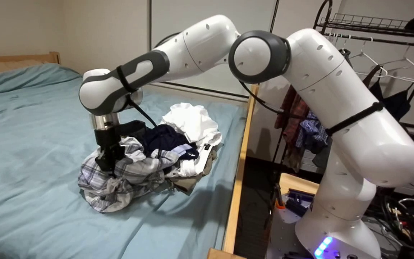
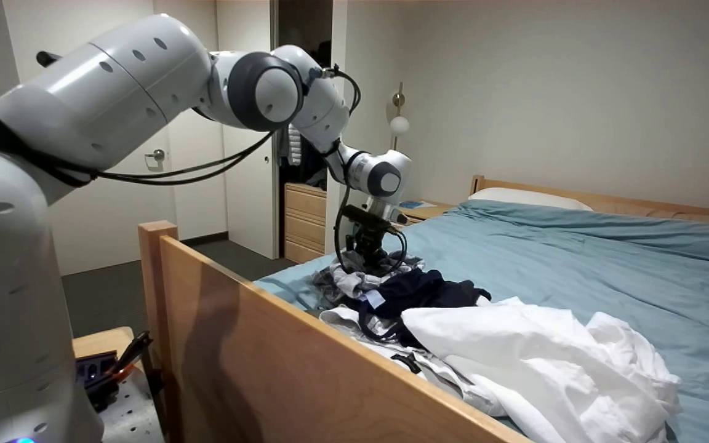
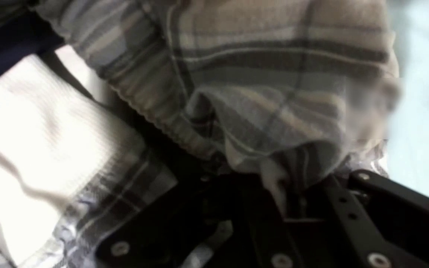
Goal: Put the checked shirt on the pile of clothes on the right
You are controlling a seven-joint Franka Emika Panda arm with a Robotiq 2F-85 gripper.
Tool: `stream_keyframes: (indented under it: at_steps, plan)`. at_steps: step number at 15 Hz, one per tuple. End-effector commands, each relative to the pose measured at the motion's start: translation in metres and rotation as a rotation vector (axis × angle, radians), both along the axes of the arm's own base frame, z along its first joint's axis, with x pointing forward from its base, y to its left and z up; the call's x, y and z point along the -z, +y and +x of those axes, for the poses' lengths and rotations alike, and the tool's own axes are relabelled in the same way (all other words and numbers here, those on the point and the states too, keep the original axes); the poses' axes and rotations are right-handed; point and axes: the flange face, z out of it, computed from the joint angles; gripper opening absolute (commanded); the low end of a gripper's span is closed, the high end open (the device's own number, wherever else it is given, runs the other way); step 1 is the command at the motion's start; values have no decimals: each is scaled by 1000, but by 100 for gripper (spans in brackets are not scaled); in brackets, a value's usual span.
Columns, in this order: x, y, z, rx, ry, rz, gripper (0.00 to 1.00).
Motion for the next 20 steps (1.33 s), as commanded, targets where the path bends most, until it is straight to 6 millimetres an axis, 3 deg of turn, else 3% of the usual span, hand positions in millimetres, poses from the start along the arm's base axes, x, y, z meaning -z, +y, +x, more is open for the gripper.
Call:
stream_keyframes:
  at_steps: [1, 6, 9, 14, 18, 19, 20]
  plan:
    - [-43, -25, -2, 123, -19, 139, 5]
    - [-132, -97, -11, 341, -166, 217, 5]
    - [-191, -142, -29, 472, -257, 265, 5]
    - [-282, -225, -78, 698, -375, 338, 5]
    - [-348, -304, -132, 889, -459, 349, 5]
    - [-362, -316, -145, 924, -496, 377, 5]
    - [-367, -305, -144, 815, -524, 422, 5]
